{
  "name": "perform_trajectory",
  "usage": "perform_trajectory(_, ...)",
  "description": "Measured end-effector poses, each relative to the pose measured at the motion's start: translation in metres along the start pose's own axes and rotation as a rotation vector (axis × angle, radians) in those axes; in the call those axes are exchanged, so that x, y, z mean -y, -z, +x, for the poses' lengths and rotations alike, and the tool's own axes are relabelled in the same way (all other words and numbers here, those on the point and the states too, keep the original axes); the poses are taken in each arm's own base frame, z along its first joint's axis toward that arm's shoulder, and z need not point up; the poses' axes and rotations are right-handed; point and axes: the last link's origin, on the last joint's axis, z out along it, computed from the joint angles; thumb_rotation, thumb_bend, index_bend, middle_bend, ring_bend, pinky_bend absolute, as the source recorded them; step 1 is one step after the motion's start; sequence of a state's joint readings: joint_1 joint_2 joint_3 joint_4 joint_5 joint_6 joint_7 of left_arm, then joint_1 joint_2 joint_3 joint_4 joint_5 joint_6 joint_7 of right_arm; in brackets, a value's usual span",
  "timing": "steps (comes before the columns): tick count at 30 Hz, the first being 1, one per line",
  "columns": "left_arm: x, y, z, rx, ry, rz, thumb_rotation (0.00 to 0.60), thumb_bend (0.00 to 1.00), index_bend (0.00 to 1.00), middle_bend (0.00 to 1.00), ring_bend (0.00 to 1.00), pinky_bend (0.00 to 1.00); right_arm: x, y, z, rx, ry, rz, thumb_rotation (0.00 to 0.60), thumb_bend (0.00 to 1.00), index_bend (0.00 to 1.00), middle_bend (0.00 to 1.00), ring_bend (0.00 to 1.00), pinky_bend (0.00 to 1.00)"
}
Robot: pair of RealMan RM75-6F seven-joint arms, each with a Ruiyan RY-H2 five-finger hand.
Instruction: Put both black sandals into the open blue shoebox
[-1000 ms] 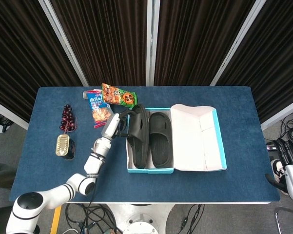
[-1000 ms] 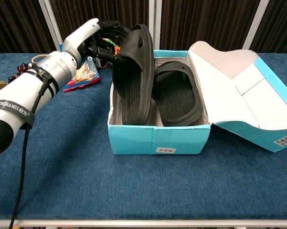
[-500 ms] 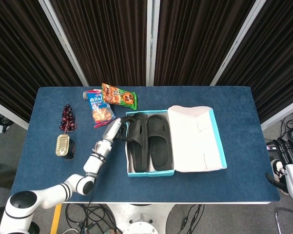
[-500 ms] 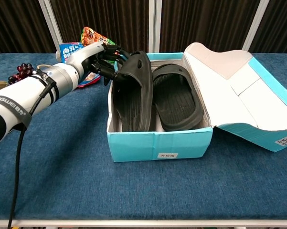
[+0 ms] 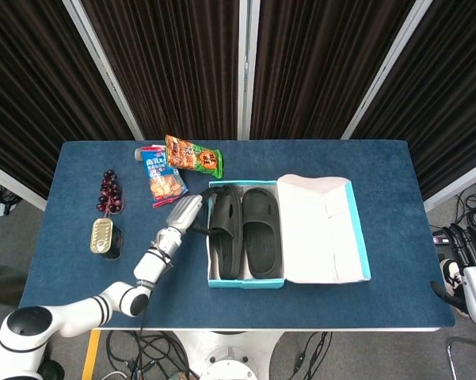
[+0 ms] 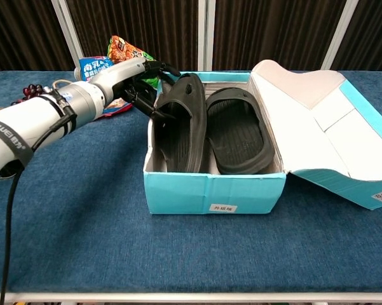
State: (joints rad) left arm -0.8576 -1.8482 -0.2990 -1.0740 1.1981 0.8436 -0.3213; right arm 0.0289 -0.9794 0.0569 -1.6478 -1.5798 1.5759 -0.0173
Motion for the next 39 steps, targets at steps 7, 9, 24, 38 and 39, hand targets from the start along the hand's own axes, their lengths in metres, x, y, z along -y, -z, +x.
perform_trajectory(7,-0.012,0.011,0.019,0.053,-0.137,-0.034,0.6,0.0,0.09,0.02,0.0,0.2,-0.001,0.002,0.001,-0.006,-0.003,0.005,0.6,0.06,0.0,0.07,0.0,0.0)
perform_trajectory(9,-0.016,0.016,0.029,0.074,-0.18,-0.044,0.6,0.0,0.09,0.02,0.0,0.19,-0.002,0.003,0.001,-0.007,-0.003,0.005,0.6,0.06,0.0,0.07,0.0,0.0)
perform_trajectory(24,-0.065,0.015,0.055,0.244,-0.451,-0.147,0.522,0.25,0.22,0.13,0.0,0.17,-0.001,0.001,-0.001,-0.001,-0.009,0.009,0.6,0.06,0.0,0.07,0.0,0.0)
perform_trajectory(38,-0.048,-0.004,0.025,0.346,-0.497,-0.048,0.517,0.25,0.22,0.14,0.0,0.17,-0.005,0.003,-0.004,0.005,-0.012,-0.005,0.6,0.06,0.0,0.07,0.0,0.0)
perform_trajectory(39,-0.047,-0.004,0.024,0.348,-0.497,-0.045,0.516,0.25,0.22,0.14,0.0,0.17,-0.005,0.003,-0.003,0.004,-0.012,-0.005,0.6,0.06,0.0,0.07,0.0,0.0)
